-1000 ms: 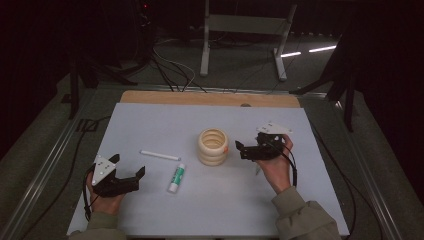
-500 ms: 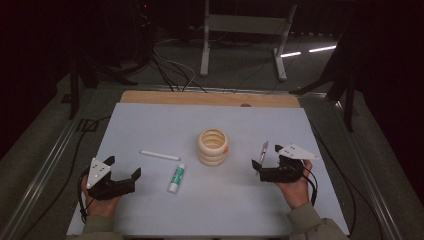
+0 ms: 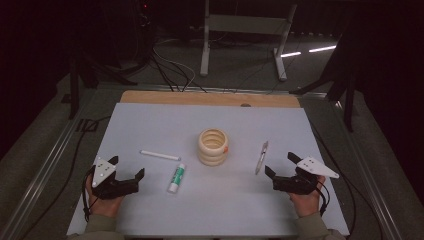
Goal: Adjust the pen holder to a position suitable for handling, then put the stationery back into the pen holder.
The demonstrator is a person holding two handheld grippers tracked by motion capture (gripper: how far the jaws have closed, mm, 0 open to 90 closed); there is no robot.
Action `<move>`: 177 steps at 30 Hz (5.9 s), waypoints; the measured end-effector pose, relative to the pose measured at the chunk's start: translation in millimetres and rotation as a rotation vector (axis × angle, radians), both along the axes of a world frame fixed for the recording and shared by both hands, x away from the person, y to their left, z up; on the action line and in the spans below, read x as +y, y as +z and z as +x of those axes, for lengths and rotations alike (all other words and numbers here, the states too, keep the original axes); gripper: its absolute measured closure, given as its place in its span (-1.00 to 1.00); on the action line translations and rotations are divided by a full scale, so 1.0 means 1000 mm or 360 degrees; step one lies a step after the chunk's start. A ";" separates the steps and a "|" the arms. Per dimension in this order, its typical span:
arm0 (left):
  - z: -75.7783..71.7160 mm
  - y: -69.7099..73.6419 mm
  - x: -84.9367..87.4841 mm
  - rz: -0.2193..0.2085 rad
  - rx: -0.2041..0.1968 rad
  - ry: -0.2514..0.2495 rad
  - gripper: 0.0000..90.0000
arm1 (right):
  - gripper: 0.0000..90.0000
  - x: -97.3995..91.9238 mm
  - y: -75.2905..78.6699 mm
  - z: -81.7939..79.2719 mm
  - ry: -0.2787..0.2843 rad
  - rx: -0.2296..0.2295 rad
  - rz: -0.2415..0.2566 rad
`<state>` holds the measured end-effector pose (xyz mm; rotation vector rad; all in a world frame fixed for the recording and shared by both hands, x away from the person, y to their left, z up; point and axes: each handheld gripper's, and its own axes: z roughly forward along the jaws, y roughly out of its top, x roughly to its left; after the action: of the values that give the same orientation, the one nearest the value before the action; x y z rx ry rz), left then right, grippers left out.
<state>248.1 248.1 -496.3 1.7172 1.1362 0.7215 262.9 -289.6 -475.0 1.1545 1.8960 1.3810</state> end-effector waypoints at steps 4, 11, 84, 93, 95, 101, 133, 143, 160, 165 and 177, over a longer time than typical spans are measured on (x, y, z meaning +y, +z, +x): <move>-0.001 0.001 -0.006 0.0015 0.0004 -0.0027 -0.98 | -1.00 -0.002 -0.005 0.000 -0.0029 0.0014 0.0026; -0.001 0.003 -0.014 0.0003 0.0004 -0.0059 -0.98 | -1.00 -0.002 -0.006 -0.002 -0.0055 -0.0007 0.0029; 0.014 -0.027 -0.111 0.0345 0.0591 -0.0347 0.24 | -1.00 0.003 -0.010 -0.004 -0.0125 -0.0028 0.0032; 0.021 -0.027 -0.098 0.0231 0.0636 -0.0395 0.46 | -1.00 0.001 -0.009 -0.005 -0.0141 -0.0038 0.0042; 0.021 -0.027 -0.097 0.0224 0.0634 -0.0401 0.46 | -1.00 0.001 -0.009 -0.005 -0.0142 -0.0041 0.0040; 0.021 -0.027 -0.096 0.0207 0.0625 -0.0416 0.46 | -1.00 0.001 -0.009 -0.005 -0.0146 -0.0037 0.0041; 0.030 0.013 -0.084 -0.0008 0.0509 -0.0497 0.46 | -1.00 0.000 -0.010 -0.004 -0.0065 0.0011 0.0058; 0.045 0.036 -0.095 0.0041 0.0467 -0.0598 0.46 | -1.00 0.000 -0.010 -0.004 -0.0036 -0.0024 0.0038; 0.060 0.058 -0.105 0.0028 0.0429 -0.0702 0.46 | -1.00 -0.004 -0.012 -0.002 -0.0074 0.0003 0.0068; 0.064 0.063 -0.106 0.0030 0.0420 -0.0713 0.46 | -1.00 -0.005 -0.012 -0.002 -0.0077 0.0005 0.0073; 0.071 0.076 -0.108 0.0016 0.0401 -0.0745 0.46 | -1.00 -0.003 -0.013 -0.001 -0.0074 0.0013 0.0071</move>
<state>318.8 140.3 -420.7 2.0236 0.8401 0.2265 261.4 -293.0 -488.0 1.2196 1.8408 1.4018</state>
